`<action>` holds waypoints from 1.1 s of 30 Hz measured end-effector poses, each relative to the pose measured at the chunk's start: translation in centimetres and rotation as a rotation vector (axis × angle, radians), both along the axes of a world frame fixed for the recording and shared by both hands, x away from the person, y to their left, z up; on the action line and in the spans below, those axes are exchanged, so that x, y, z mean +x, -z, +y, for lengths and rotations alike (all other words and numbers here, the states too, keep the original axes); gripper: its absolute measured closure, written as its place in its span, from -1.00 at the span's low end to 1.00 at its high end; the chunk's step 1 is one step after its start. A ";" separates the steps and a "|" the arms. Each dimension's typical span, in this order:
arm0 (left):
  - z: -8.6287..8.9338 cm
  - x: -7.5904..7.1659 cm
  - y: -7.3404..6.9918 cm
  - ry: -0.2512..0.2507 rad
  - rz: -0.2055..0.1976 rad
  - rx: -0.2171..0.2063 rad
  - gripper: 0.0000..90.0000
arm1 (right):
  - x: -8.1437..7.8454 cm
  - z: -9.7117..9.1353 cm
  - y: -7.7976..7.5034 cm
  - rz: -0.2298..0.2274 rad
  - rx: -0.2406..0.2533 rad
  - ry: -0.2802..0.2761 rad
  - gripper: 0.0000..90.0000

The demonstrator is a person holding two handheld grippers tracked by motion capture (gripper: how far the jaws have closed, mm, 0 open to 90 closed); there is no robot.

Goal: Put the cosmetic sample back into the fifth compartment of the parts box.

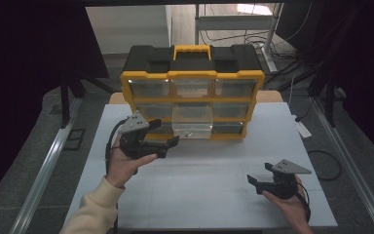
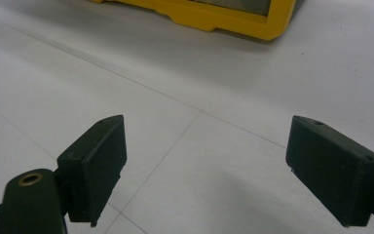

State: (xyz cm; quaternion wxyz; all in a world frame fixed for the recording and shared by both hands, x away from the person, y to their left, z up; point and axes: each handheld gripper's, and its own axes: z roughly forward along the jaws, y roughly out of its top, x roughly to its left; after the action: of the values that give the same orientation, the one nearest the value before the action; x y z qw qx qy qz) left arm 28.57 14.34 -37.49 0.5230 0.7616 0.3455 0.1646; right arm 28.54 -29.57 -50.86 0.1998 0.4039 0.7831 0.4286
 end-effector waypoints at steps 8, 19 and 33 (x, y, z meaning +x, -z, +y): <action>1.8 -1.9 3.6 -0.043 0.028 0.026 -0.65 | -0.1 0.0 -0.1 -0.012 0.018 -0.027 -0.66; 5.2 -4.2 9.6 -0.122 0.104 0.032 -0.65 | -0.1 0.0 -0.1 -0.008 0.024 -0.026 -0.67; 5.7 -4.2 13.6 -0.175 0.118 0.144 -0.67 | -0.1 0.1 0.0 0.002 0.035 -0.059 -0.67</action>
State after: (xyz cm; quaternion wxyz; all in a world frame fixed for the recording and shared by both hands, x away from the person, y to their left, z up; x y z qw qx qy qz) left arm 24.36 20.05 -51.12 0.4296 0.7724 0.4279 0.1889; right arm 28.45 -29.42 -50.88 0.1794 0.3845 0.7873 0.4475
